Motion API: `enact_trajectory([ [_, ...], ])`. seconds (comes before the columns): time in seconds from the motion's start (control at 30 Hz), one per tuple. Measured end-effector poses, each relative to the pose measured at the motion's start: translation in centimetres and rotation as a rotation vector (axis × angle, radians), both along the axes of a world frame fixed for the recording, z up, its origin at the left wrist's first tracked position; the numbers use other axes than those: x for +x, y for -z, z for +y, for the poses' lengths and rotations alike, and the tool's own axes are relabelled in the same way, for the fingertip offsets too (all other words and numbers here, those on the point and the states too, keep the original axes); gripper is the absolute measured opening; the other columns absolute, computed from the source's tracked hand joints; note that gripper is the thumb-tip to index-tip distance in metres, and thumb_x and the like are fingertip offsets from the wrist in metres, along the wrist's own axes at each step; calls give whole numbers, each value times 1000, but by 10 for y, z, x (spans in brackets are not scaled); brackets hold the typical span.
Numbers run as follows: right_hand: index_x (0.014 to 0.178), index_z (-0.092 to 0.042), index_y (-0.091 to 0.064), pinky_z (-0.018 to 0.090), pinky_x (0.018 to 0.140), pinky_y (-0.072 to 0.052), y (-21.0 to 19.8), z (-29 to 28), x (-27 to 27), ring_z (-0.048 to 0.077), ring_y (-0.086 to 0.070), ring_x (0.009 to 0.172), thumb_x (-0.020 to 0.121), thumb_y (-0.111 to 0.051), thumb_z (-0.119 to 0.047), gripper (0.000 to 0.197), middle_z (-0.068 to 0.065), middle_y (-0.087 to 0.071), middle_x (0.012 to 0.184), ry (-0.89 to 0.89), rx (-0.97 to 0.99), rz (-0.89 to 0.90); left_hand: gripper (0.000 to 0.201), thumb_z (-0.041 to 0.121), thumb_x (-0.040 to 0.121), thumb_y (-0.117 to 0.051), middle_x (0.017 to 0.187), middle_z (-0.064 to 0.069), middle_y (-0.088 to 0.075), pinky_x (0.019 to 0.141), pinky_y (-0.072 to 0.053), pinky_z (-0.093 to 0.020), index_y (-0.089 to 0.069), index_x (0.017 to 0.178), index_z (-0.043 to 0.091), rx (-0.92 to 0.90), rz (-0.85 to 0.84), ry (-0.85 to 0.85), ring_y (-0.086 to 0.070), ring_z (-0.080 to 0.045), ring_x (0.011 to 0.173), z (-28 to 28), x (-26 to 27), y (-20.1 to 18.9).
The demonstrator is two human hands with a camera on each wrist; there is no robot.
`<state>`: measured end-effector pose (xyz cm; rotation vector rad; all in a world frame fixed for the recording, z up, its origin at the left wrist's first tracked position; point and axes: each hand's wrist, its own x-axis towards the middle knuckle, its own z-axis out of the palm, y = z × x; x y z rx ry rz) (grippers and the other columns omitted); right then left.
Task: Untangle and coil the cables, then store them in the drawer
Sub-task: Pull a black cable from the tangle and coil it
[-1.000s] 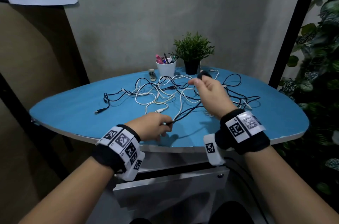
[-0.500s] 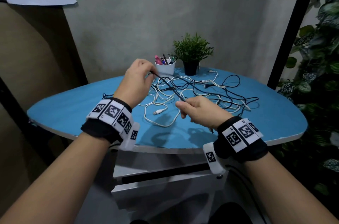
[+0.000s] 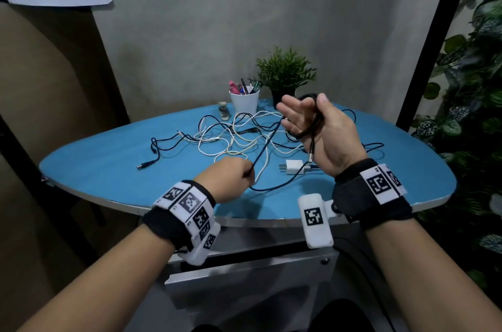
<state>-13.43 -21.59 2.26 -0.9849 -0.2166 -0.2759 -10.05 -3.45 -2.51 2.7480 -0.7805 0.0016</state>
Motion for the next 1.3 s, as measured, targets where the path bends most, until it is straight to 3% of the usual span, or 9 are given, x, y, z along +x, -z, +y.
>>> enact_trajectory([
  [0.1, 90, -11, -59, 37, 101, -45, 1, -3, 2, 23, -54, 122, 103, -32, -20, 31, 19, -55, 131, 123, -38, 20, 14, 23, 90, -54, 99, -5, -67, 83, -51, -38, -65, 91, 15, 31, 145, 70, -61, -23, 91, -3, -4, 6],
  [0.27, 110, -14, -60, 29, 73, -47, 5, -10, -1, 16, -59, 93, 101, -38, -22, 25, 10, -60, 114, 438, -757, 50, 12, 25, 90, -57, 86, 3, -67, 61, -50, -22, -65, 87, 16, 15, 222, 86, -60, -6, 61, 3, -7, -4],
  [0.47, 114, -12, -50, 35, 93, -40, 14, -17, 9, 24, -55, 100, 101, -33, -23, 25, 11, -60, 109, 377, -1364, 199, 15, 10, 94, -49, 80, -3, -64, 54, -53, -21, -55, 82, 15, -511, 201, 11, -64, -8, 55, 9, 2, -25],
  [0.63, 103, -5, -52, 32, 65, -40, 16, -12, 4, 17, -54, 67, 100, -32, -37, 38, 12, -64, 89, 283, -1374, 199, 20, 8, 92, -54, 78, -7, -65, 73, -55, -30, -56, 79, 22, -867, 32, -19, -66, -17, 72, 4, 12, -42],
  [0.83, 69, -11, -57, 21, 45, -34, 16, -2, -11, 12, -38, 43, 93, -47, -46, 44, -1, -42, 50, 51, -1214, 123, 12, 14, 90, -58, 78, -3, -67, 69, -54, -26, -64, 85, 22, -809, -257, -55, -64, -17, 72, -2, 18, -54],
  [1.0, 63, -9, -47, 36, 65, -35, 7, -1, -14, 15, -28, 37, 102, -33, -31, 46, -4, -30, 38, -105, -632, 57, 13, 16, 95, -51, 80, -1, -63, 50, -51, -26, -60, 88, 23, -605, -53, -93, -60, -12, 53, -9, 16, -33],
  [1.13, 69, -11, -48, 24, 52, -41, -3, 2, -11, 18, -52, 48, 102, -29, -30, 43, 4, -62, 57, -35, -368, 25, 18, 11, 95, -46, 83, -3, -63, 50, -53, -27, -62, 88, 15, -422, 34, -53, -62, -16, 55, -15, 8, -7],
  [1.2, 74, -9, -52, 25, 64, -52, -3, 3, -6, 20, -69, 74, 102, -29, -28, 41, 11, -71, 91, -46, -189, 4, 16, 9, 95, -46, 86, -9, -64, 56, -56, -31, -61, 89, 8, -321, 114, -12, -66, -21, 61, -17, 2, 3],
  [1.3, 86, -8, -59, 30, 93, -47, 0, -1, 1, 18, -60, 109, 102, -32, -22, 35, 5, -62, 117, 36, -113, -18, 14, 6, 94, -47, 84, -5, -62, 64, -57, -31, -59, 89, 12, -192, 262, 64, -67, -23, 65, -15, -5, 14],
])
